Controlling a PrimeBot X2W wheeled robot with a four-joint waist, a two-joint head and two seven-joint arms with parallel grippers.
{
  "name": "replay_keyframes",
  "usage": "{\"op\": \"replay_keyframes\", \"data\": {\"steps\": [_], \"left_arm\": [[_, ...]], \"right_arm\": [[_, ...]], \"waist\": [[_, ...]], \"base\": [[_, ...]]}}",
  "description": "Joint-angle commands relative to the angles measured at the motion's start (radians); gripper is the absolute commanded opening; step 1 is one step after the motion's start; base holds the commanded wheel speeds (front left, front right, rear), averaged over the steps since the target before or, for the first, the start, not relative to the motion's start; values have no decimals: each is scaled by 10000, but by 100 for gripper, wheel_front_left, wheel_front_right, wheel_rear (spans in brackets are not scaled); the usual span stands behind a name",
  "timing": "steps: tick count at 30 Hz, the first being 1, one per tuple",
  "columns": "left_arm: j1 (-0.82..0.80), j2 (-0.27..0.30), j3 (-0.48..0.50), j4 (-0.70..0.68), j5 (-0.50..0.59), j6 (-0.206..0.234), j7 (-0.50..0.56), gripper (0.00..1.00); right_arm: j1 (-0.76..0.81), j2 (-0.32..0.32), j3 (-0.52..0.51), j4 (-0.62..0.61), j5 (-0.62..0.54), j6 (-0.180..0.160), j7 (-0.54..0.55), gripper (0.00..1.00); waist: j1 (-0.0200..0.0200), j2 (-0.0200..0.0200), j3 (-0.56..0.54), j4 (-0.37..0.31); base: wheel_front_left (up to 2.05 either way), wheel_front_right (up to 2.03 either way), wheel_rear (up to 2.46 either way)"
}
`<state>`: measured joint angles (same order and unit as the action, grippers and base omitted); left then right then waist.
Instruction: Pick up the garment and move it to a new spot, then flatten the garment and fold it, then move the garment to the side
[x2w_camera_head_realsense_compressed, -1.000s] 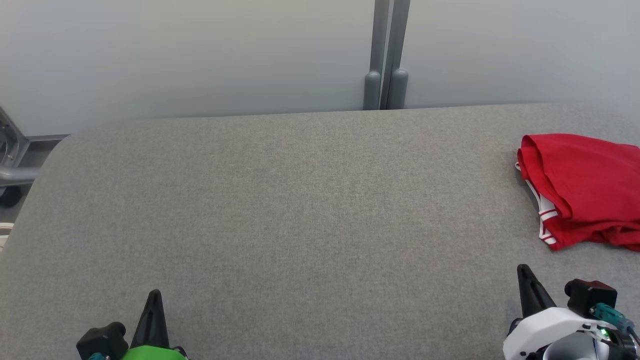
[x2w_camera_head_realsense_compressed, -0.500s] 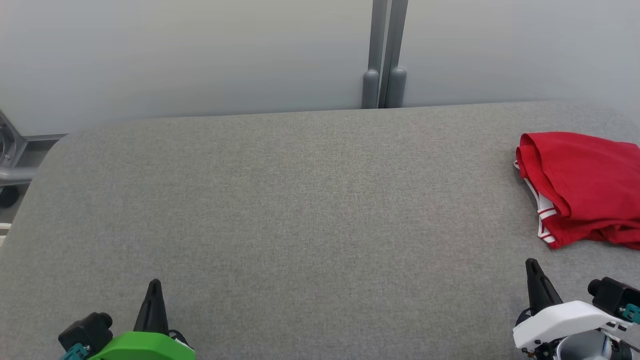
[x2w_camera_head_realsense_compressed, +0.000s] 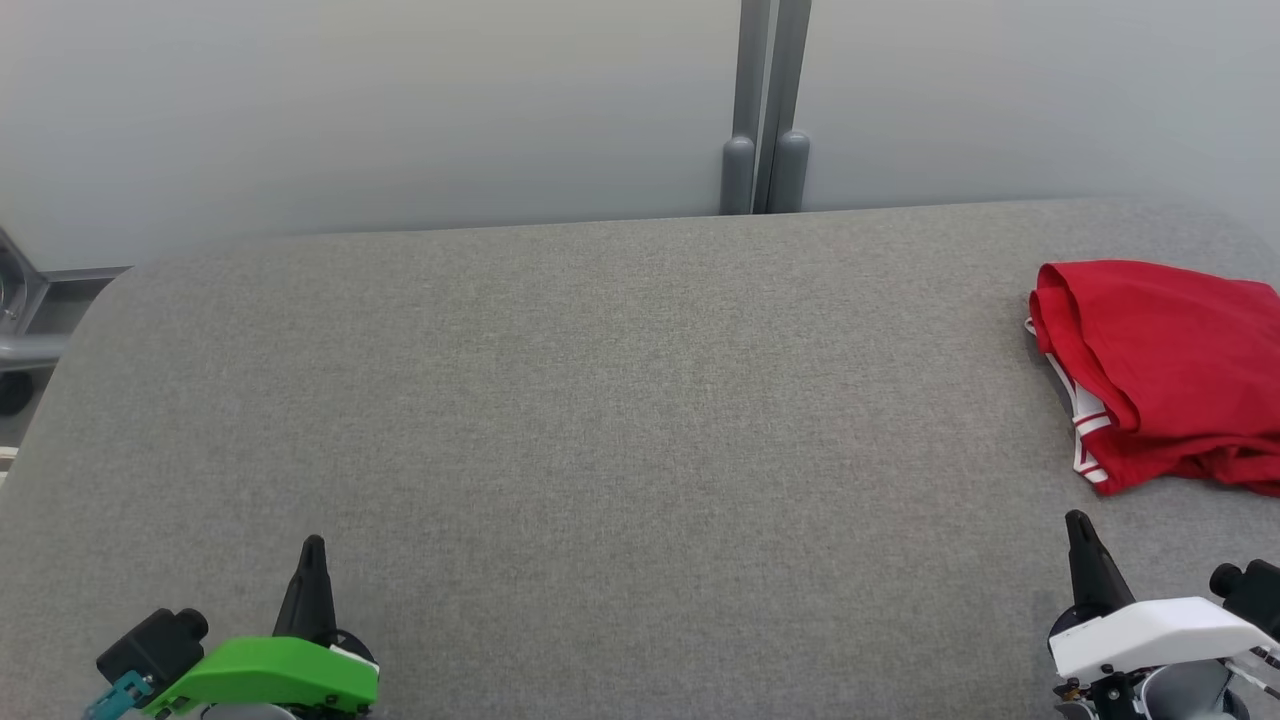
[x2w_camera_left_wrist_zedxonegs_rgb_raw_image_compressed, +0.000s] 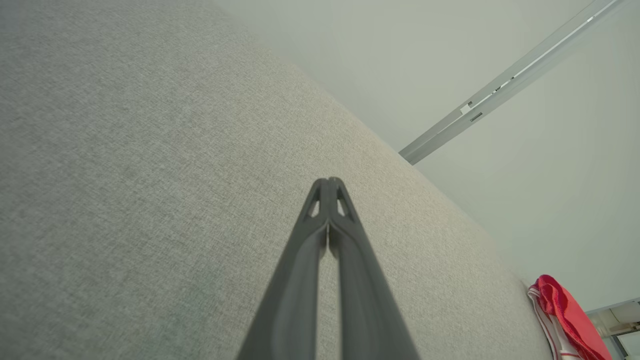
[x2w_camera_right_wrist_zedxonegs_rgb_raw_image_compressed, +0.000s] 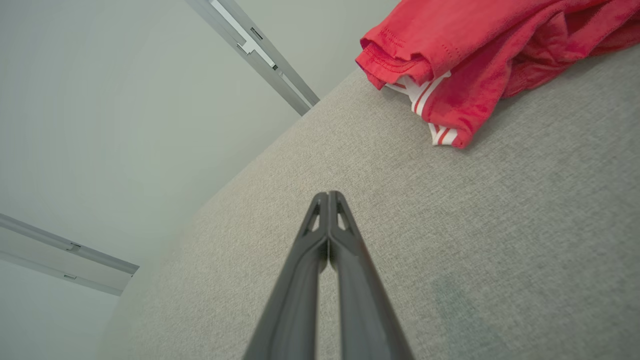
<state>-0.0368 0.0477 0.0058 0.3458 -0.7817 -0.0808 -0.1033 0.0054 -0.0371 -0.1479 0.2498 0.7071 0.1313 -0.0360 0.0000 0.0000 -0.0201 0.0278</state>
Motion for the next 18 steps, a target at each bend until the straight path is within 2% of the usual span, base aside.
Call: {"op": "replay_keyframes", "data": {"steps": [1, 18], "left_arm": [[-380, 45, 12, -144, -425, -87, 73, 0], [-718, 45, -15, -148, -2414, -196, 580, 0]], "right_arm": [[-165, -80, -53, -209, 450, -2, 76, 0], [-193, -98, -216, -408, 2613, -2, 423, 0]], "waist": [[0, 0, 5, -6], [0, 0, 48, -57]], "base": [[0, 0, 0], [0, 0, 0]]}}
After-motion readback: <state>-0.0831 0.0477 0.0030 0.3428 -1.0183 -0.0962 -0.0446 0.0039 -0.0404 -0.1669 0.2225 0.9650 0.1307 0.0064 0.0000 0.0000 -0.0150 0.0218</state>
